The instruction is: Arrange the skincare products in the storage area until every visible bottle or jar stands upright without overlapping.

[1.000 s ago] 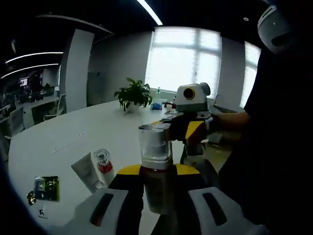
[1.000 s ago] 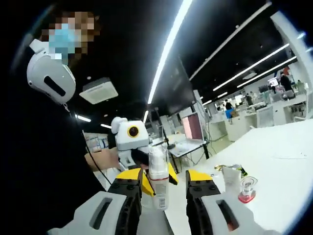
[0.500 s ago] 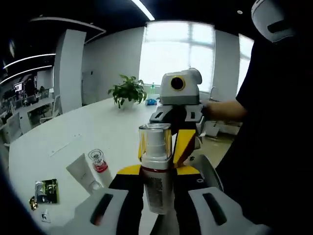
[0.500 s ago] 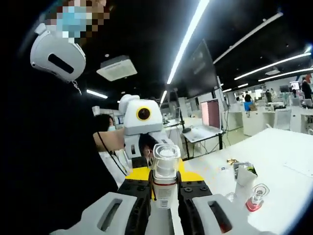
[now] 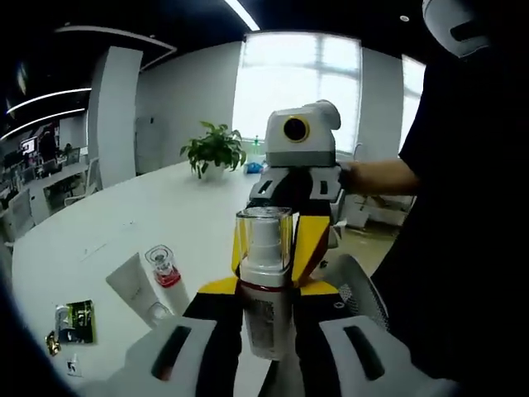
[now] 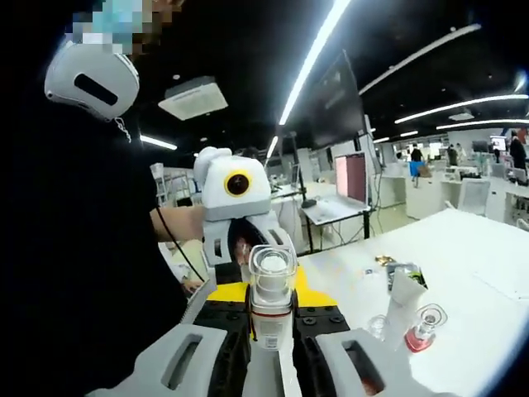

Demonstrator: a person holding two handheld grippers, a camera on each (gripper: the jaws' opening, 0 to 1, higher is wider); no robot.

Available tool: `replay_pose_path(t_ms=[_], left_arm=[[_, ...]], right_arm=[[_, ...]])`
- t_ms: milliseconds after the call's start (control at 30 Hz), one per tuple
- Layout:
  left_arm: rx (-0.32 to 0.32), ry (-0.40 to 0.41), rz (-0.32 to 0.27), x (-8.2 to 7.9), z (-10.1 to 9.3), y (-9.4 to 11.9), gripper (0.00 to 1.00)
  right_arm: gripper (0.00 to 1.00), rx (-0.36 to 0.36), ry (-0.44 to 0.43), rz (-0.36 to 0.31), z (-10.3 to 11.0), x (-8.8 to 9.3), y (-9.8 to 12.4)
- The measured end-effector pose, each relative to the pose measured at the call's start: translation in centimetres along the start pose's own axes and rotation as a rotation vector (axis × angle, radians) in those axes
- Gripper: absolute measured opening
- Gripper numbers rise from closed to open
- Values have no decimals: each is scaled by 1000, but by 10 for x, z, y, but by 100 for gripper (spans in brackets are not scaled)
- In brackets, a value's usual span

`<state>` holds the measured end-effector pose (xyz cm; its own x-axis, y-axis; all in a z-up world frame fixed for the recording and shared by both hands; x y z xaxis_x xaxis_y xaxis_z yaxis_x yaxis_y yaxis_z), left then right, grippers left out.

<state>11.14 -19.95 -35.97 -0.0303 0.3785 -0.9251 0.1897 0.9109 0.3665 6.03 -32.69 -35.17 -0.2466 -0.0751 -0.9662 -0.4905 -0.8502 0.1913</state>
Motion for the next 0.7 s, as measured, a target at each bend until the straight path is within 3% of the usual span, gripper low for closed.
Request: replay_pose_path(t_ms=[100, 300, 433, 700], left_arm=[[-21, 67, 26, 9, 4, -5, 22], [-86, 99, 71, 32, 13, -5, 50], [-119, 118, 92, 41, 16, 0, 61], [-157, 157, 102, 58, 30, 13, 65]], right_arm=[[9, 12, 28, 31, -5, 6, -2], [10, 70, 50, 113, -25, 26, -3], [10, 91, 65, 156, -38, 41, -6], [10, 125, 69, 208, -61, 64, -15]])
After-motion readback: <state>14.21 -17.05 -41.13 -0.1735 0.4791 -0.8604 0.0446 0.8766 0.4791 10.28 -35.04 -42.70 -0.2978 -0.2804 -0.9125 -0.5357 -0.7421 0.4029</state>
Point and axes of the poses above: the point that each gripper's makers call its tool centre point, and the gripper's own axes: y roughly backward along the fingers, z roughly to its left, x roughly out of its underside, the point moved 9 cm from there along y, roughly backward along the fingers, and after that the axes turned 1 degree about -x, right-handed, at the moved point
